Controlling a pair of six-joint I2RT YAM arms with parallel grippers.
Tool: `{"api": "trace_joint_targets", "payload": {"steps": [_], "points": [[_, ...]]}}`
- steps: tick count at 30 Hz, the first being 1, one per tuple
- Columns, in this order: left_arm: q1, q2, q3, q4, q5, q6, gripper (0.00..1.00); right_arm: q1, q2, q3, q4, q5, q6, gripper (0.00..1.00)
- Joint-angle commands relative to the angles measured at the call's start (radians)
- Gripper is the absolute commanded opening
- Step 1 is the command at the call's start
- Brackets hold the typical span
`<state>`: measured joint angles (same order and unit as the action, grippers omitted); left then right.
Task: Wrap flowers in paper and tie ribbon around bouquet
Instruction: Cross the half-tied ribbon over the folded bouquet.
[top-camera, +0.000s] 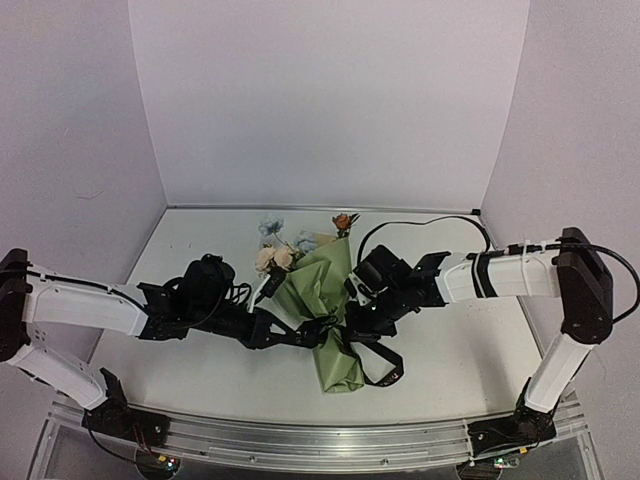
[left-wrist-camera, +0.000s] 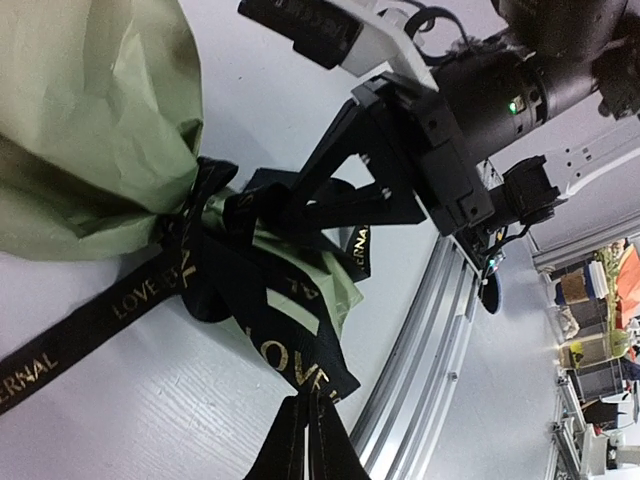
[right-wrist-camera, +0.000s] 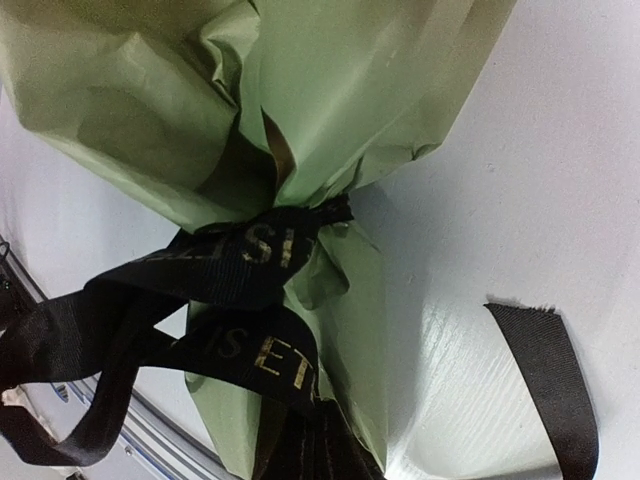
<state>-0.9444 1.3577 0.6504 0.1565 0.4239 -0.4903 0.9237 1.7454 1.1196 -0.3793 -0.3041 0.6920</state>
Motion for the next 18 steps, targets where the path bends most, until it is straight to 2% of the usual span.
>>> {"api": "trace_joint_targets", "payload": {"steps": [1, 7, 11, 15, 18], "points": [[-0.028, -0.065, -0.063, 0.012, -0.116, -0.023, 0.1, 0.01, 0.01, 0.038, -0.004, 0.023, 0.003, 0.0], [-0.067, -0.117, -0.127, 0.013, -0.15, -0.073, 0.29, 0.024, -0.004, 0.056, -0.036, 0.027, -0.044, 0.0], [-0.068, -0.214, -0.148, -0.007, -0.184, -0.092, 0.39, 0.034, -0.012, 0.072, -0.082, 0.045, -0.074, 0.0], [-0.068, -0.339, -0.131, -0.068, -0.249, -0.083, 0.51, 0.049, -0.023, 0.079, -0.112, 0.052, -0.097, 0.0], [-0.066, -0.356, -0.067, -0.122, -0.299, -0.051, 0.56, 0.062, -0.032, 0.087, -0.137, 0.066, -0.112, 0.0]]}}
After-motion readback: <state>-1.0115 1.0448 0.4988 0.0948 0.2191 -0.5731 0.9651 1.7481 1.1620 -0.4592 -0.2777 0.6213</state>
